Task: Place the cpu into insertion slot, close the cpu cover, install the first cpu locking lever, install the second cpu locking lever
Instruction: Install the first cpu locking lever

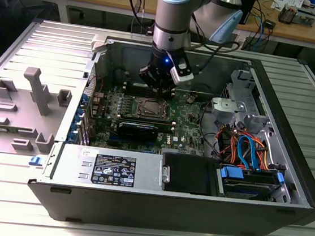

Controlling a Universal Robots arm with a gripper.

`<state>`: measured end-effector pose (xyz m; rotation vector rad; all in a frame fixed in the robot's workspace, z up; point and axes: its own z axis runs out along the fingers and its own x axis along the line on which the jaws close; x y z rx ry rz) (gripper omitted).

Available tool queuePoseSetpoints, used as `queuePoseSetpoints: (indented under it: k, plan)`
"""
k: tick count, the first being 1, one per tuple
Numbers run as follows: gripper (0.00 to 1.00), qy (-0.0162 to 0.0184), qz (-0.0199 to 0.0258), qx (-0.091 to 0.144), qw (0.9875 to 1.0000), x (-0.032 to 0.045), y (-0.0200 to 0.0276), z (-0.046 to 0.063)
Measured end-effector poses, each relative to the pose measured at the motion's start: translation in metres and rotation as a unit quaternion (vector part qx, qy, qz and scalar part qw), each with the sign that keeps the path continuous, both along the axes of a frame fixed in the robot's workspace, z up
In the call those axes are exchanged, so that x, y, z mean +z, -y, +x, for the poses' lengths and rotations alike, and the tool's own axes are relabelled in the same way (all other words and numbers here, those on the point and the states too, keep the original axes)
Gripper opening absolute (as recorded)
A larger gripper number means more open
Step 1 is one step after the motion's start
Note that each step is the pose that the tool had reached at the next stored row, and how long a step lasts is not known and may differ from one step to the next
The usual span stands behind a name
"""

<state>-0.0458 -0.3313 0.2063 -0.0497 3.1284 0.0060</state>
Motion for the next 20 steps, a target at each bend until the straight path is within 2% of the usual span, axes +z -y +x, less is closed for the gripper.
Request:
queuePoseSetpoints:
  k: [20]
  plan:
    - [0.11, 0.0, -0.0018, 0.0, 1.0, 0.0001, 0.0002, 0.002]
